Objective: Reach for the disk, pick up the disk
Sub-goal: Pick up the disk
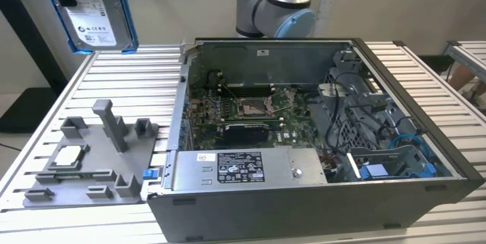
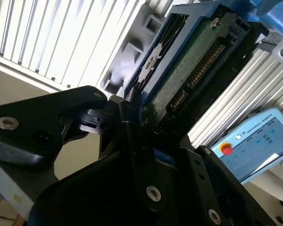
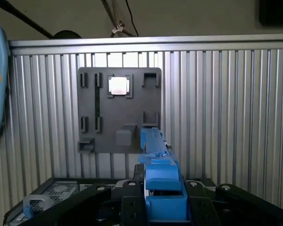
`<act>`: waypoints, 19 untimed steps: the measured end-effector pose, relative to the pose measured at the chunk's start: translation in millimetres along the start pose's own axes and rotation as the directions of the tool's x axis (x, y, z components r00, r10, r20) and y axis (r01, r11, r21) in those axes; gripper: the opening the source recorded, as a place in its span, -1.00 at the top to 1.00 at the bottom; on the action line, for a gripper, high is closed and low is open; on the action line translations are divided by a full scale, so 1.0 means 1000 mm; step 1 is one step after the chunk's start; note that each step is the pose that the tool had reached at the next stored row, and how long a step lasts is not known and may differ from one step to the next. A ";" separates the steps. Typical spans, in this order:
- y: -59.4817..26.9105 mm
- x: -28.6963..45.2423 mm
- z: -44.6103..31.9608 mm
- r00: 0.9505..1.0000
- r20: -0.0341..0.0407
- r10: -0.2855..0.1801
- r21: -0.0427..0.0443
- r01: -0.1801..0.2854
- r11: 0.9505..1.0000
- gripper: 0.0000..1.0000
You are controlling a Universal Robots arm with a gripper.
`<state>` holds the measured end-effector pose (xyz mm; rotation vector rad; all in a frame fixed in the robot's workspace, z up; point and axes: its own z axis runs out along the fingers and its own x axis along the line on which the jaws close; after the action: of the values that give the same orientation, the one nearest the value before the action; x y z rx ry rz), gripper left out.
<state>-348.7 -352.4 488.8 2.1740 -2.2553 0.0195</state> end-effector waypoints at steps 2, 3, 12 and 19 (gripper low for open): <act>-0.0091 -0.0002 0.0001 1.000 0.000 0.000 0.000 0.000 1.000 1.00; -0.0137 -0.0004 0.0002 1.000 0.000 0.000 0.000 0.000 1.000 1.00; -0.0550 -0.0018 0.0006 1.000 0.000 0.000 0.000 0.000 1.000 1.00; -0.0866 -0.0030 0.0008 1.000 0.000 0.000 0.000 0.000 1.000 1.00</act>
<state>-262.1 -352.6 488.2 2.1738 -2.2552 0.0192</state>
